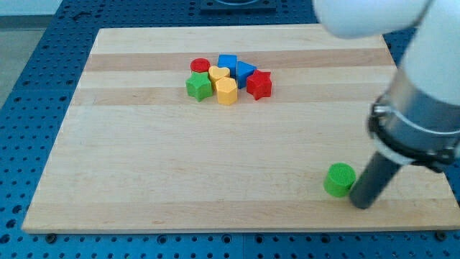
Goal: Move the green circle towards the group of blocks
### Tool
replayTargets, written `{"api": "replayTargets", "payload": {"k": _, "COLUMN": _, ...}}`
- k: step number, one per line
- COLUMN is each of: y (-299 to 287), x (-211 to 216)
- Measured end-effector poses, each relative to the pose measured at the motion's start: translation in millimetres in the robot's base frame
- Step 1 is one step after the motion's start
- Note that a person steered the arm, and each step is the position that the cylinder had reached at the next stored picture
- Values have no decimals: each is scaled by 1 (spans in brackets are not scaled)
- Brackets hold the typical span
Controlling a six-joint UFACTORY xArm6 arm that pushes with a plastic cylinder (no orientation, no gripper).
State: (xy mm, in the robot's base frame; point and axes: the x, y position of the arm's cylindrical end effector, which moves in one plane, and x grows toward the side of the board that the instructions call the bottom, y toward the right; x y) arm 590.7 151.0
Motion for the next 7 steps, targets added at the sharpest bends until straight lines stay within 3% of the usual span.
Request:
{"api": "replayTargets", "payload": {"k": 2, "y": -101, "x": -79}}
{"api": "replayTargets", "payload": {"k": 3, "y": -104, "x": -95}}
{"api": "replayTargets", "payload": {"k": 5, "y": -98, "x": -50}}
{"api": "replayTargets", "payload": {"k": 7, "y": -24, "x": -51}}
